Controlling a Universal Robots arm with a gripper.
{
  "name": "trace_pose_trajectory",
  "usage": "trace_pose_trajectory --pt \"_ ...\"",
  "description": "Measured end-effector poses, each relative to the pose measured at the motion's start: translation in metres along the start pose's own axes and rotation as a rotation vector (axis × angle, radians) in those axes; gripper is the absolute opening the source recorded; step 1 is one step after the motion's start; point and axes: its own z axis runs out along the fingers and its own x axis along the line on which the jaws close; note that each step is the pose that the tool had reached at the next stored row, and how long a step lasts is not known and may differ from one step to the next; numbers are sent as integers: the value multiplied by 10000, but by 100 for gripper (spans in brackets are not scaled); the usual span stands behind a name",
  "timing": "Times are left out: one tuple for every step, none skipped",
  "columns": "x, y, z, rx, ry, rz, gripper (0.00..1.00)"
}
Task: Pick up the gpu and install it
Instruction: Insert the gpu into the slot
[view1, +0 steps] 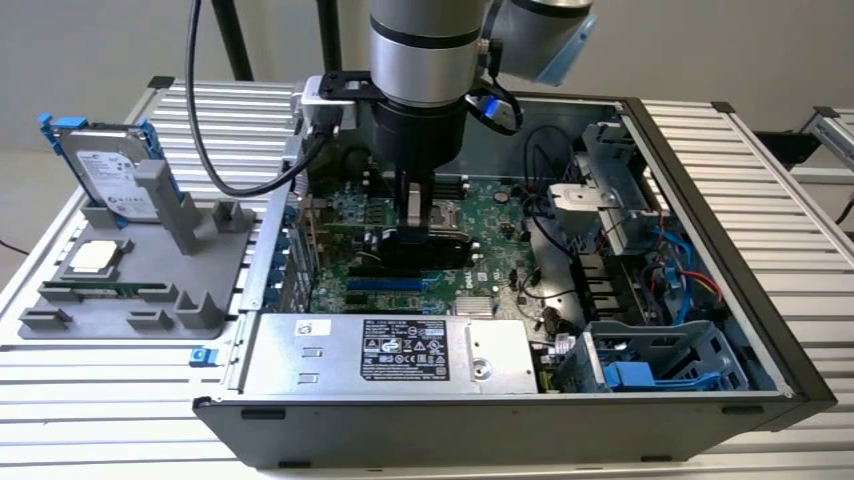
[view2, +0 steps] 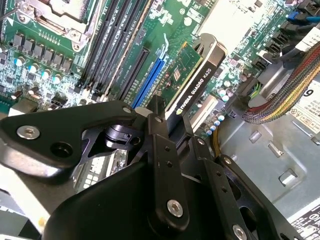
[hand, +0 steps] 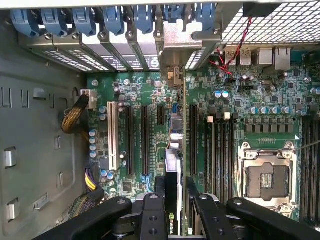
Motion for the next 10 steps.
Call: trace_pose_trajectory --pt "0 0 0 0 0 0 0" --pt "0 0 5 1 -3 0 0" --pt "0 0 13 3 -5 0 0" --pt "0 0 19 1 -2 -1 0" --pt "0 0 25 0 0 -1 0" --pt "-1 3 32 1 -2 0 0" --pt "-1 5 38 0 -1 1 0" --pt "0 7 40 -1 1 1 0" --pt "0 9 43 -1 1 1 0" --pt "-1 14 48 -1 0 2 0"
